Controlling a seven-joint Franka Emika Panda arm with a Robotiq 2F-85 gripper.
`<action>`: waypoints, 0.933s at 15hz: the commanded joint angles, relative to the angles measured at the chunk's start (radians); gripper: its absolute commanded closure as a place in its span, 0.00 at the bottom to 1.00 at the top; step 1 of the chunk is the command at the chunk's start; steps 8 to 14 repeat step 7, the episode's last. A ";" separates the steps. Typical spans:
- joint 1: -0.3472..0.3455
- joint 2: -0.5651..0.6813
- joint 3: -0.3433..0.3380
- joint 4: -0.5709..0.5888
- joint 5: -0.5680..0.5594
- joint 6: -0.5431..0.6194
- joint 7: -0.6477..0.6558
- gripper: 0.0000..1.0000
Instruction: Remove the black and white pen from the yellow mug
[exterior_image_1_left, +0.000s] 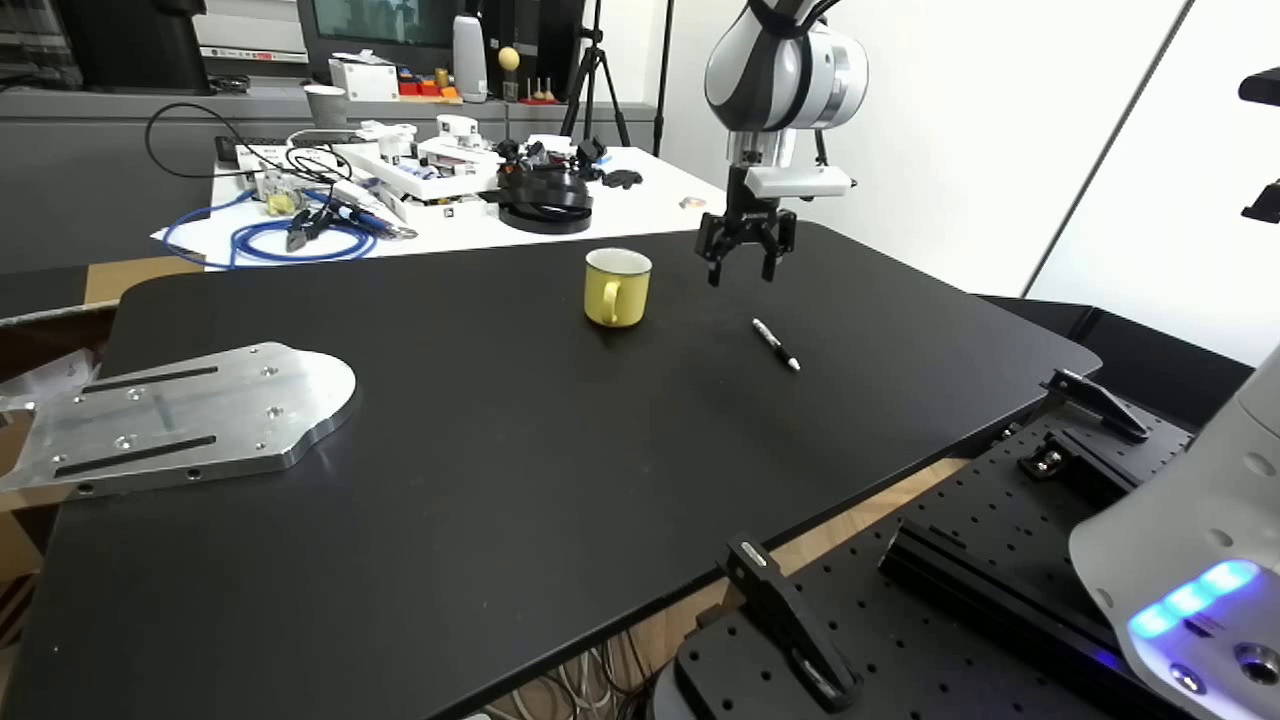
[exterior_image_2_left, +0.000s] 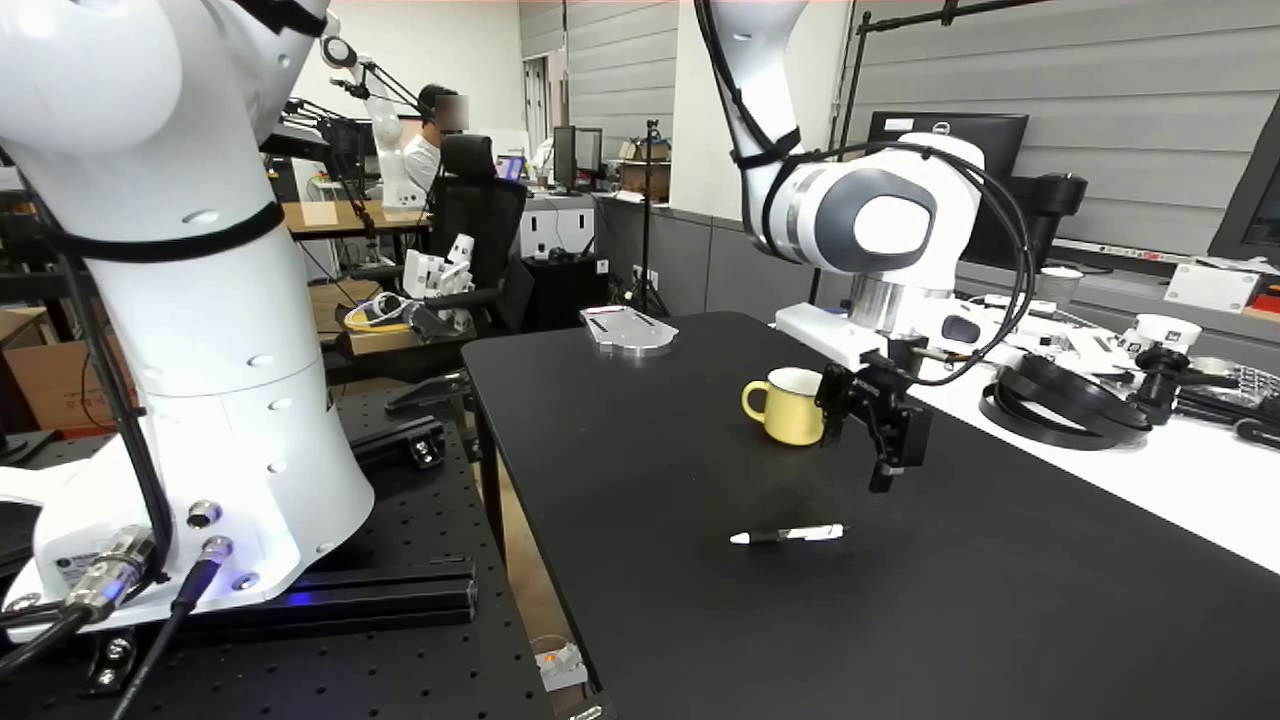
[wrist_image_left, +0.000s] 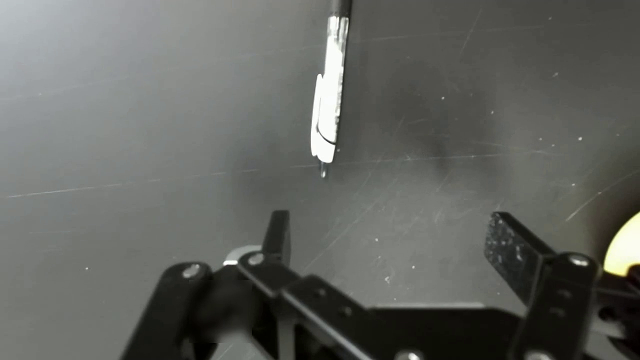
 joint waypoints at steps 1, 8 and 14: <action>-0.006 -0.003 0.010 0.000 -0.007 -0.006 0.003 0.00; -0.002 -0.007 0.012 -0.004 -0.007 -0.009 0.003 0.00; -0.002 -0.007 0.012 -0.004 -0.007 -0.009 0.003 0.00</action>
